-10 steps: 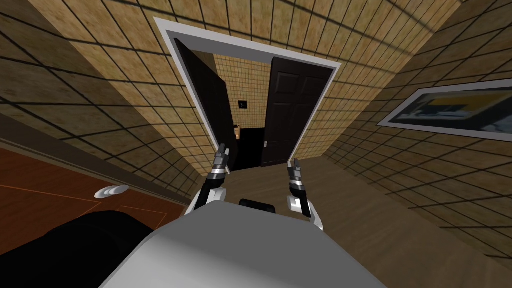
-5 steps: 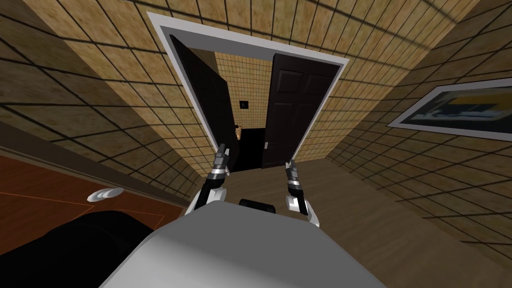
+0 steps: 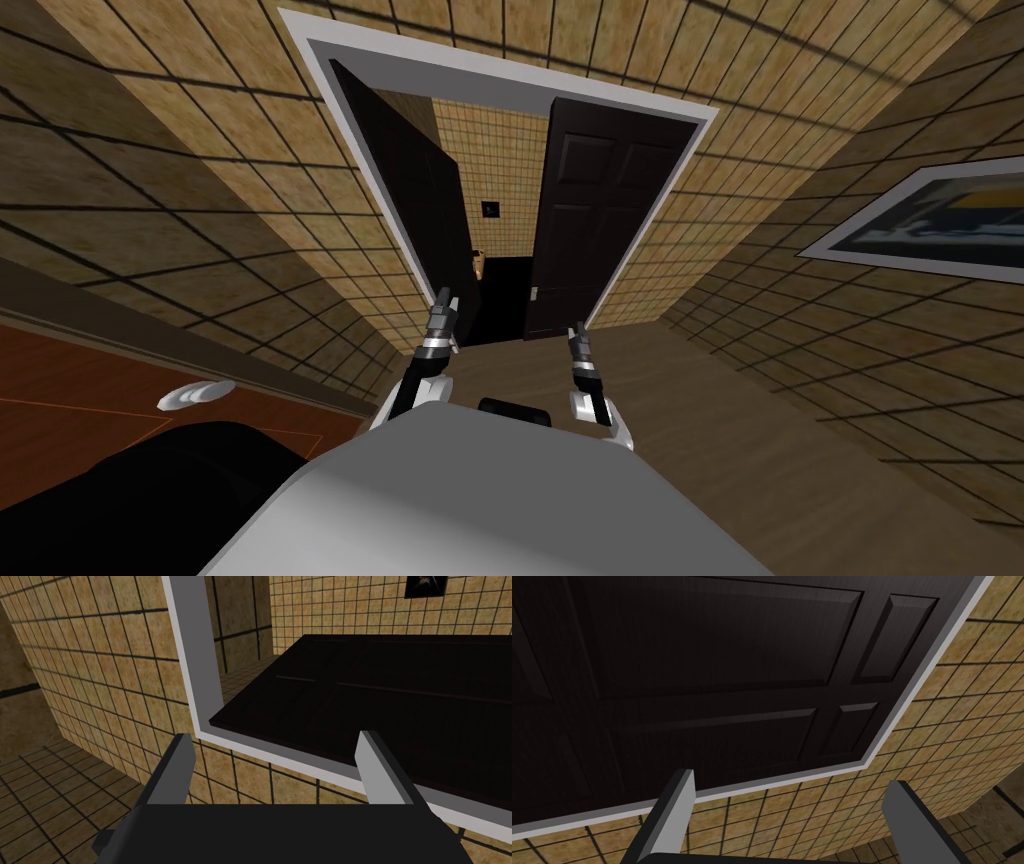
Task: Push the door open
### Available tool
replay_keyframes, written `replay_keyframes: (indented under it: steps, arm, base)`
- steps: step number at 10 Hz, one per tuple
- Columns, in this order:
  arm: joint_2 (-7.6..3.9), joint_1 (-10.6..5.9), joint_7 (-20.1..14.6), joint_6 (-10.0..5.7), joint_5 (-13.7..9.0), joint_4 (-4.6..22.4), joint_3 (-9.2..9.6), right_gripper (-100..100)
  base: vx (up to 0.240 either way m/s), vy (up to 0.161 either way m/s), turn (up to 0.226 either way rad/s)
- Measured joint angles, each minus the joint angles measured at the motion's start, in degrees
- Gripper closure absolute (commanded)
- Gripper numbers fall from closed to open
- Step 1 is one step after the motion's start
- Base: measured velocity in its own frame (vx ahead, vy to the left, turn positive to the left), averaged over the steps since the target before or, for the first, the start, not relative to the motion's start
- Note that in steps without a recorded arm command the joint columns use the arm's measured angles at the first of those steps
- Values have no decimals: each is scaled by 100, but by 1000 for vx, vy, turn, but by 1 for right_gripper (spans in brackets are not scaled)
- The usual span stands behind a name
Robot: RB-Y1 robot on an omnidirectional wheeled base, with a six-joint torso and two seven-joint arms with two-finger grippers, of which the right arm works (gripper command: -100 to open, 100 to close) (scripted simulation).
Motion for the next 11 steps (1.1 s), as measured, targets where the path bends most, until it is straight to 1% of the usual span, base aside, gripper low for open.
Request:
replay_keyframes:
  steps: [1, 4, 5, 7, 11]
  arm:
    - [1, -26, 6, -6, 9, 100, 7, -100]
    - [34, -174, 54, -41, 40, 481, 26, -100]
    - [25, -230, 59, -41, 44, 604, 25, -100]
    - [40, -262, 75, -52, 60, 748, 41, -100]
    - [85, -467, 123, -122, 89, 1254, 48, -100]
  base:
    - [98, -32, 44]
    - [96, -21, 43]
    - [101, -20, 46]
    - [58, -18, 19]
    - [93, -23, 45]
